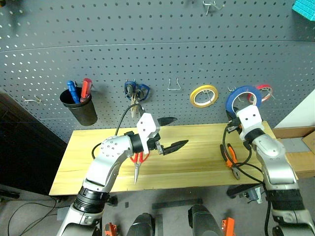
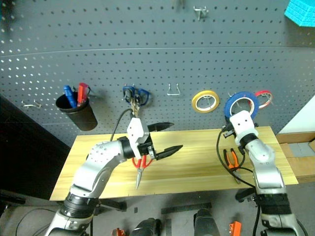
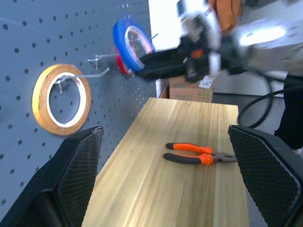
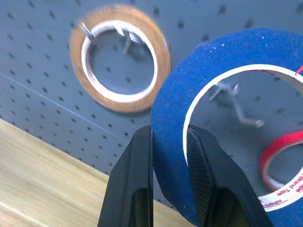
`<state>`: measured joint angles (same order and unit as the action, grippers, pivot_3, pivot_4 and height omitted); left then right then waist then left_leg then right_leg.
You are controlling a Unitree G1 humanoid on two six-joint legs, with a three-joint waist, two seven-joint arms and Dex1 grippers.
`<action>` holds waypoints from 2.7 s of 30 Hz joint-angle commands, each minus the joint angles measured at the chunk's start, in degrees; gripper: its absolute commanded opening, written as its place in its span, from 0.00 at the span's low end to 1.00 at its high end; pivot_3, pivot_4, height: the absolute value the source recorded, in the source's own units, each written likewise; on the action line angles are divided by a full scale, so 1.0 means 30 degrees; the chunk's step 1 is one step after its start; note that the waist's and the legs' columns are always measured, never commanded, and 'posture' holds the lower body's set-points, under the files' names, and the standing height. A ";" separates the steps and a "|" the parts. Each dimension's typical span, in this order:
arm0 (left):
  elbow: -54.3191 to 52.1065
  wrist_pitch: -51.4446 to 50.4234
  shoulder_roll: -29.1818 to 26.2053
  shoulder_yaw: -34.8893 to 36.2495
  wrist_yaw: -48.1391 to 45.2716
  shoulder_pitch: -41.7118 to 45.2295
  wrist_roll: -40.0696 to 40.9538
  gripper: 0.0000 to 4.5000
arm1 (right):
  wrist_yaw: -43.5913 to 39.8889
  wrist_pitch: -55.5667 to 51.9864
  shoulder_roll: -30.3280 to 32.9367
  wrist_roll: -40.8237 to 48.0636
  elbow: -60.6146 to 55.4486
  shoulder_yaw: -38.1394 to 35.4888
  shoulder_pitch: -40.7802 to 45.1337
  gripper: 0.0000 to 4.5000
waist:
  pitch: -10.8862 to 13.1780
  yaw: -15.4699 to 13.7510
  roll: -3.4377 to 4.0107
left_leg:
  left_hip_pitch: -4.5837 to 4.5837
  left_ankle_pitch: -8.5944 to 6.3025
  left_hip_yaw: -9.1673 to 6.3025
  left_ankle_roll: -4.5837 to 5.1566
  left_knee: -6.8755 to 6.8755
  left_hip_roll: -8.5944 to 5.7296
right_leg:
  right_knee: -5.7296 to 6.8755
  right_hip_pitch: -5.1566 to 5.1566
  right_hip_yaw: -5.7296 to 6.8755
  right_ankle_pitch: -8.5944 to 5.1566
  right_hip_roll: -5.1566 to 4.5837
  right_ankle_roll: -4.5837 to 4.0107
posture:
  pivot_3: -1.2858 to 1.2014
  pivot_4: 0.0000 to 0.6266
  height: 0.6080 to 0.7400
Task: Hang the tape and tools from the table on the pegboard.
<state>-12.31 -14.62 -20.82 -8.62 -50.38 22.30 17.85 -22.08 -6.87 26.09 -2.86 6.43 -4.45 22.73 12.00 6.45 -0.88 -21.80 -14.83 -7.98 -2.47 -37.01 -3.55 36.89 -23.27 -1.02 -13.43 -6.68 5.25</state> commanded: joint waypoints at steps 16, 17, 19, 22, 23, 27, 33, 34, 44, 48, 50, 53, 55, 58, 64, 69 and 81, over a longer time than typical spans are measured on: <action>0.1270 0.2403 -0.2627 -0.0783 -0.0538 -0.1368 -0.2774 1.00 | 0.2322 -1.0052 -0.1747 0.0676 -0.5459 -0.0918 -0.5781 0.99 | -0.0003 -0.0188 0.0006 | 0.0000 -0.0006 0.0027 -0.0003 -0.0001 0.0026 | 0.0015 -0.0026 -0.0037 0.0005 0.0020 -0.0009 | 0.45 0.25 1.00; 0.1352 0.2506 -0.2663 -0.0883 -0.0625 -0.1373 -0.2859 1.00 | 0.2367 -1.1208 -0.2044 0.0961 -0.5430 -0.1003 -0.5687 0.99 | -0.0003 -0.0185 0.0006 | 0.0005 -0.0005 0.0035 -0.0004 -0.0004 0.0028 | 0.0017 -0.0026 -0.0047 0.0008 0.0024 -0.0014 | 0.45 0.25 1.00; 0.1479 0.2644 -0.2691 -0.1067 -0.0774 -0.1344 -0.2929 1.00 | 0.2361 -1.3279 -0.2612 0.1602 -0.5226 -0.1155 -0.5268 0.99 | -0.0004 -0.0195 0.0007 | 0.0015 0.0002 0.0050 -0.0005 -0.0011 0.0044 | 0.0021 -0.0025 -0.0056 0.0042 0.0036 -0.0030 | 0.45 0.25 1.00; 0.1628 0.2738 -0.2580 -0.1220 -0.0812 -0.1258 -0.2999 1.00 | 0.2489 -1.4327 -0.2723 0.1565 -0.4145 -0.0729 -0.4545 0.99 | -0.0004 -0.0167 0.0007 | 0.0024 0.0033 0.0050 0.0001 -0.0019 0.0090 | 0.0021 -0.0024 -0.0064 0.0093 0.0091 -0.0040 | 0.45 0.25 1.00; 0.1664 0.2764 -0.2550 -0.1282 -0.0817 -0.1245 -0.3047 1.00 | 0.2685 -1.4192 -0.2670 0.1376 -0.3503 -0.0610 -0.4272 0.99 | -0.0004 -0.0154 0.0007 | 0.0031 0.0040 0.0057 0.0010 -0.0020 0.0101 | 0.0021 -0.0024 -0.0070 0.0093 0.0101 -0.0021 | 0.45 0.25 1.00; 0.1767 0.2851 -0.2497 -0.1445 -0.0788 -0.1254 -0.3143 1.00 | 0.2917 -1.3562 -0.2419 0.1099 -0.1147 -0.0296 -0.3083 0.99 | -0.0005 -0.0113 0.0008 | 0.0040 0.0054 0.0052 0.0023 -0.0013 0.0129 | 0.0020 -0.0020 -0.0069 0.0101 0.0134 -0.0016 | 0.45 0.24 1.00; 0.1718 0.2836 -0.2477 -0.1478 -0.0691 -0.1399 -0.3204 1.00 | 0.2612 -1.2728 -0.2140 0.1098 0.2268 0.0098 -0.1424 0.99 | -0.0006 -0.0045 0.0009 | 0.0036 0.0053 0.0069 0.0021 -0.0006 0.0131 | 0.0009 -0.0023 -0.0087 0.0135 0.0139 -0.0071 | 0.45 0.24 1.00; 0.1738 0.2846 -0.2460 -0.1488 -0.0671 -0.1400 -0.3225 1.00 | 0.2557 -1.2624 -0.2105 0.1158 0.2831 0.0117 -0.1142 0.99 | -0.0006 -0.0041 0.0009 | 0.0036 0.0053 0.0069 0.0021 -0.0006 0.0131 | 0.0009 -0.0023 -0.0087 0.0135 0.0140 -0.0071 | 0.46 0.23 1.00; 0.1848 0.3038 -0.2435 -0.1392 -0.0676 -0.1574 -0.3137 1.00 | 0.2005 -1.2376 -0.1696 0.1660 0.7939 -0.0256 0.1254 0.91 | -0.0089 0.0001 0.0015 | 0.0042 0.0054 0.0073 0.0020 -0.0017 0.0131 | 0.0017 -0.0021 -0.0097 0.0142 0.0145 -0.0064 | 0.46 0.22 1.00; 0.1795 0.2777 -0.2429 -0.1115 -0.0654 -0.1761 -0.2795 1.00 | 0.1681 -1.1975 -0.1743 0.1465 0.8584 0.0324 0.1469 0.64 | -0.0195 0.0006 0.0013 | 0.0043 0.0054 0.0074 0.0020 -0.0016 0.0131 | 0.0015 -0.0020 -0.0097 0.0142 0.0145 -0.0063 | 0.46 0.21 1.00; 0.1600 0.2533 -0.2609 -0.0879 -0.0676 -0.2095 -0.2543 1.00 | 0.1641 -1.1958 -0.2008 0.1366 0.7886 0.0783 0.1223 0.62 | -0.0330 0.0014 0.0031 | 0.0043 0.0054 0.0074 0.0020 -0.0013 0.0131 | 0.0015 -0.0020 -0.0098 0.0142 0.0146 -0.0063 | 0.46 0.20 1.00; 0.1196 0.1990 -0.2725 -0.0127 -0.0445 -0.2736 -0.1806 1.00 | 0.1811 -1.1747 -0.2441 0.1151 0.6078 0.1396 0.0768 0.62 | -0.0422 0.0077 0.0025 | 0.0055 0.0054 0.0071 0.0020 -0.0003 0.0140 | 0.0019 -0.0020 -0.0099 0.0141 0.0155 -0.0064 | 0.46 0.20 1.00; 0.0550 0.0959 -0.2701 0.1352 0.0164 -0.3632 -0.0521 1.00 | 0.2055 -1.1606 -0.3326 0.1500 0.2566 0.1667 0.0443 0.62 | -0.0422 0.0174 0.0026 | 0.0061 0.0054 0.0071 0.0020 -0.0005 0.0156 | 0.0025 -0.0022 -0.0101 0.0141 0.0167 -0.0064 | 0.46 0.19 1.00; -0.0396 0.0243 -0.2526 0.3121 0.1202 -0.4774 0.0594 1.00 | 0.1928 -1.2432 -0.4920 0.2662 -0.2260 0.1931 0.0031 0.62 | -0.0421 0.0433 0.0029 | 0.0043 0.0058 0.0080 0.0014 -0.0007 0.0170 | 0.0056 -0.0078 -0.0132 0.0142 0.0183 -0.0065 | 0.46 0.20 1.00; -0.2519 0.0476 -0.1255 0.5634 0.3598 -0.6228 0.1932 1.00 | 0.1348 -1.0379 -0.8005 0.4074 -0.8505 0.4184 0.0628 0.62 | -0.0435 0.0362 0.0023 | 0.0040 0.0065 0.0058 -0.0011 -0.0005 0.0246 | 0.0037 -0.0086 -0.0108 0.0169 0.0251 -0.0101 | 0.47 0.19 1.00; -0.3236 0.0820 -0.1151 0.6124 0.4779 -0.6466 0.1704 1.00 | 0.1602 -0.6911 -0.9125 0.3571 -0.7783 0.4834 0.3492 0.62 | -0.0455 -0.0294 -0.0009 | 0.0036 0.0077 0.0060 -0.0075 -0.0008 0.0313 | 0.0013 -0.0090 -0.0090 0.0203 0.0326 -0.0157 | 0.48 0.19 1.00; -0.3410 -0.0056 -0.1170 0.5625 0.6716 -0.4047 0.1299 1.00 | 0.2565 0.4333 -0.9591 0.2086 0.7177 0.3059 1.3235 0.62 | -0.0436 -0.0558 -0.0005 | 0.0125 0.0136 0.0069 -0.0155 0.0028 0.0538 | 0.0028 -0.0085 -0.0071 0.0328 0.0593 -0.0382 | 0.51 0.25 1.00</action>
<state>-20.63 -14.79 -24.38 8.38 -30.94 9.03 22.08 -15.36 -0.03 -2.43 4.01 25.23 5.99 59.28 10.69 4.77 -0.90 -21.43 -14.42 -7.76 -2.93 -36.89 -1.93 36.96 -23.54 -1.24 -12.44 -4.90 4.09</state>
